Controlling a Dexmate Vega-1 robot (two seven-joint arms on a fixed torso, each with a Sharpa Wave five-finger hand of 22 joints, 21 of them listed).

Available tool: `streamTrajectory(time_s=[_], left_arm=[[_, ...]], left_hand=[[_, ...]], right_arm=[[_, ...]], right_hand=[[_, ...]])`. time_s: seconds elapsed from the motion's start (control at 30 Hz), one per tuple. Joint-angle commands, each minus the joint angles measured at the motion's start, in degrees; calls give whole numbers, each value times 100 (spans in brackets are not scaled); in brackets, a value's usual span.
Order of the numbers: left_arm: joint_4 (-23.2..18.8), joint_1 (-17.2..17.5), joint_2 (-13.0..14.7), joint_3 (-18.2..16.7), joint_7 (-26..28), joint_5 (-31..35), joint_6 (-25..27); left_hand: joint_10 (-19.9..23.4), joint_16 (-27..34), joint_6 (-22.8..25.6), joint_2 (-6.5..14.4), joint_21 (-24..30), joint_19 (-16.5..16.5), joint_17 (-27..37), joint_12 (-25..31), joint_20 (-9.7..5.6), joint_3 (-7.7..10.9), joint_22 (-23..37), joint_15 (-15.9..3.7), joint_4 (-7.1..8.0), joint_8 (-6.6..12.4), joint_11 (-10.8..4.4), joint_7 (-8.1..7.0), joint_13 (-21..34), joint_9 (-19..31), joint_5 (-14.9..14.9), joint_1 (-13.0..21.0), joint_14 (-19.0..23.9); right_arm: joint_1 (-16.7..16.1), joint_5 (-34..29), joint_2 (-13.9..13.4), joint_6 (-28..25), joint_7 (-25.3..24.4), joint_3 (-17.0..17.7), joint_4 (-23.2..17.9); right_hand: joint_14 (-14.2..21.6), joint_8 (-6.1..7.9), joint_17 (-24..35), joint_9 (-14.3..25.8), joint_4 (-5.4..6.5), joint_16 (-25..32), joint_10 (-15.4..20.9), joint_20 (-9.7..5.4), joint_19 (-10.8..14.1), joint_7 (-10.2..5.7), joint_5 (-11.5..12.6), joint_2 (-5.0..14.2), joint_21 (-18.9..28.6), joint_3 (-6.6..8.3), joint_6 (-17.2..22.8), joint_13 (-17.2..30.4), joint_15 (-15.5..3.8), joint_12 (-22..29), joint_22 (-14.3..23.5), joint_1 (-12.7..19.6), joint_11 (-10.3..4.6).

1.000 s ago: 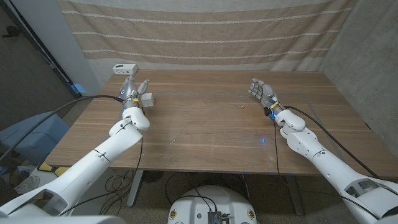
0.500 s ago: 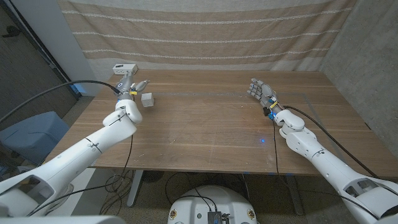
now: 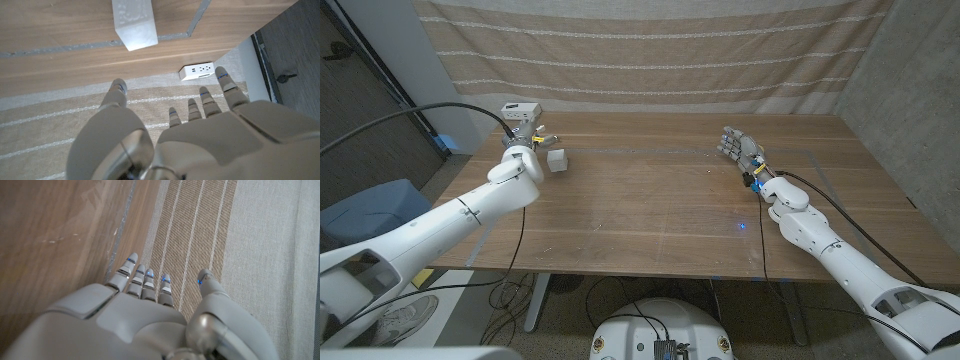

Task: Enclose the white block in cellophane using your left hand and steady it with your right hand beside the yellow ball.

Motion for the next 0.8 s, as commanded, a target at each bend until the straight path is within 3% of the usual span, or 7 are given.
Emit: streamTrajectory(time_s=[0.03,0.23,0.6,0.8], left_arm=[[271,-1164,154,1366,-1710,634,896],[421,-1208,54,1445,-1713,718,813],[730,-612,-113,624,-1059,167,-537],[916,-699,-269,684,-1219,244,-695]], left_hand=[[-93,-18,-60,-5,-38,-57,12,-14,26,-28,11,71,3,8,35,-20,17,12,45,106,-96],[61,90,54,97,-10,99,11,97,3,-2,22,23,5,101,60,-18,33,25,74,300,125],[505,161,495,313,101,598,-4,288,-3,17,10,-145,15,226,23,-14,36,33,51,663,504],[572,163,596,291,116,690,-5,308,-8,-29,4,-190,28,240,22,-10,35,33,49,684,572]], right_arm=[[32,6,29,10,13,-11,52],[42,-2,18,16,41,-16,72],[39,12,17,31,67,-8,100],[23,20,12,36,44,10,93]], right_hand=[[13,5,4,7,16,2,77,41,29,8,30,-5,26,30,59,11,59,-6,25,-57,6],[14,3,4,7,20,2,94,40,28,11,29,-12,27,28,61,10,60,-6,25,-68,6],[12,-1,4,7,27,1,131,37,29,5,28,-21,29,26,68,10,58,-6,25,-89,27],[18,-5,2,7,27,2,162,35,27,2,29,-26,29,28,67,10,64,-1,25,-95,53]])
